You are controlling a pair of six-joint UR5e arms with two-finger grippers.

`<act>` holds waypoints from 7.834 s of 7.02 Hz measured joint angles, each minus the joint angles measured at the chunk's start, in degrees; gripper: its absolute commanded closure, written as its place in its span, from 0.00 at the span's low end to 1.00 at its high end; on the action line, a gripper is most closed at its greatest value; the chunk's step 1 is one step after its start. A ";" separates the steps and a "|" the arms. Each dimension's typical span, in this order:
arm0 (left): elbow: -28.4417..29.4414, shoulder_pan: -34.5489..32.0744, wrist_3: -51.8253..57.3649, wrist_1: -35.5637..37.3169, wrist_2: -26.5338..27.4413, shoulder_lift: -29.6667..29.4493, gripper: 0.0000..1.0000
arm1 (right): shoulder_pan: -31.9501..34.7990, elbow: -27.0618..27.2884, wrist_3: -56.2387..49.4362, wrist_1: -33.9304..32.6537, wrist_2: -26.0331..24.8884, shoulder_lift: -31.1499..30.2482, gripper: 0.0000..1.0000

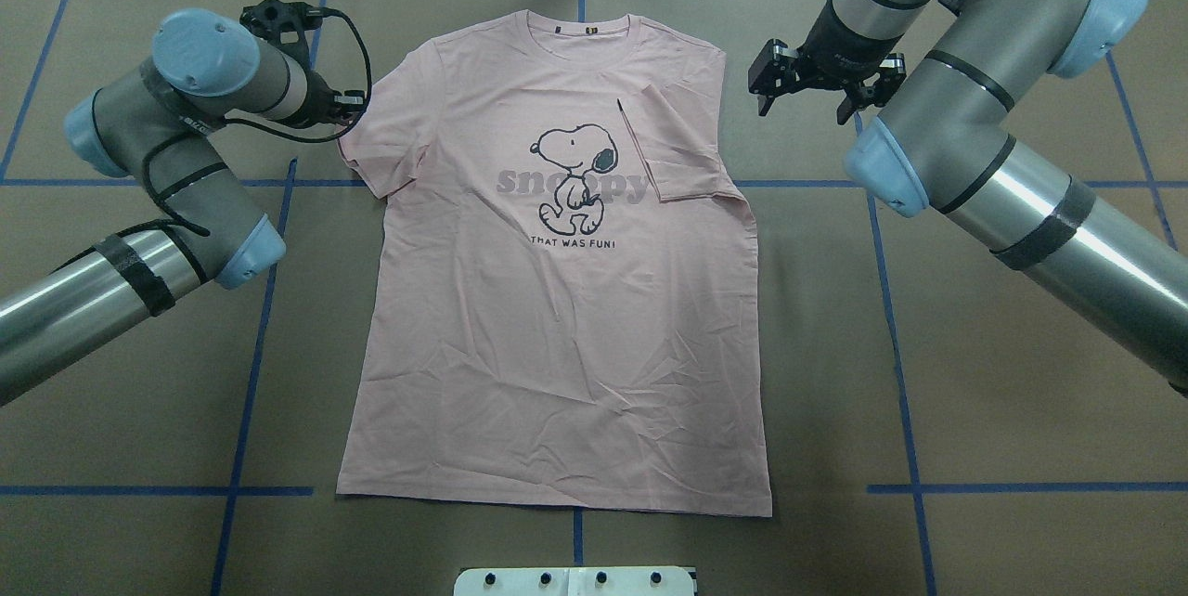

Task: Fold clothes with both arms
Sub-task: 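Fold the sleeve nearest the left gripper inward toward the shirt center, then move both grippers to the shirt hem corners nearest the robot, then grasp both hem corners with the left and right grippers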

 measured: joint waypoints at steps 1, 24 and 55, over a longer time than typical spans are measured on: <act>-2.23 0.00 -0.44 4.67 -1.10 -1.91 1.00 | 0.01 0.00 -0.02 0.02 -0.02 0.00 0.00; -35.54 6.99 -2.94 23.66 -5.31 8.54 0.00 | -48.16 30.04 47.27 10.98 -38.15 -30.60 0.00; -46.50 36.62 -42.39 24.62 10.55 26.56 0.92 | -47.49 32.17 47.02 10.99 -35.68 -30.07 1.00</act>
